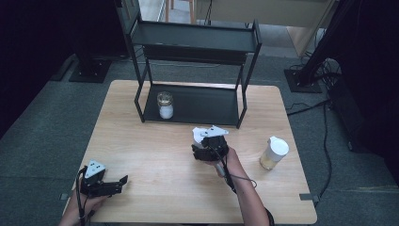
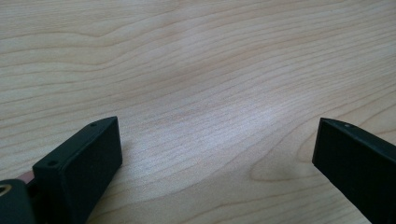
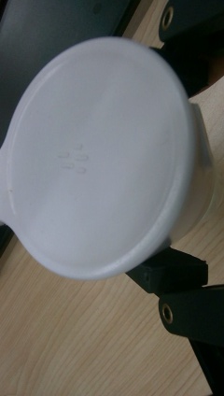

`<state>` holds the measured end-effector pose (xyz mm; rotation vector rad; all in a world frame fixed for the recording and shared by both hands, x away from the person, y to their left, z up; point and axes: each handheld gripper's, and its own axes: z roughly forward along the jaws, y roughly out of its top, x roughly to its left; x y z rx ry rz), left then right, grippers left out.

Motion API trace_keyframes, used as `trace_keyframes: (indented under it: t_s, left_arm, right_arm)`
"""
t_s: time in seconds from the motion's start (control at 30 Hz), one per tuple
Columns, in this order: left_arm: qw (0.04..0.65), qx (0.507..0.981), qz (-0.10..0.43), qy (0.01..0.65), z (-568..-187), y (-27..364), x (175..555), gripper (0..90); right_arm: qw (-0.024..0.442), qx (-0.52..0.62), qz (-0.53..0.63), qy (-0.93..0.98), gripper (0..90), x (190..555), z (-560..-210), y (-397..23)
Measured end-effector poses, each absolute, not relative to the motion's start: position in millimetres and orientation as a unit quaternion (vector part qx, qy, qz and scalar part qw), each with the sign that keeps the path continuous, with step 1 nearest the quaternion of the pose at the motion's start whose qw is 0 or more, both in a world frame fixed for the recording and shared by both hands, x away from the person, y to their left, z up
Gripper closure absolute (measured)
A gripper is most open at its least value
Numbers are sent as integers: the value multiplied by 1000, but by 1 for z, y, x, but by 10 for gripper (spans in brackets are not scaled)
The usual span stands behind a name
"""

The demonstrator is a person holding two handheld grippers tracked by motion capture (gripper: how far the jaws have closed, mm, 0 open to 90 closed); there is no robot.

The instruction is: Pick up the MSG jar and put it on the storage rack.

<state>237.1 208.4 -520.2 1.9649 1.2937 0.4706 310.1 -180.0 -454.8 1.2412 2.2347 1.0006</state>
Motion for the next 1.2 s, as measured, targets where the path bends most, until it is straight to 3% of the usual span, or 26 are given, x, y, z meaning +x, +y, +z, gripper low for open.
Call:
trace_keyframes:
  t_s: [1.2]
  left_arm:
    - [366,761,181,505,-520,208,237,17]
  right_arm:
    - [204,454,347,795,302,357,-438,-170]
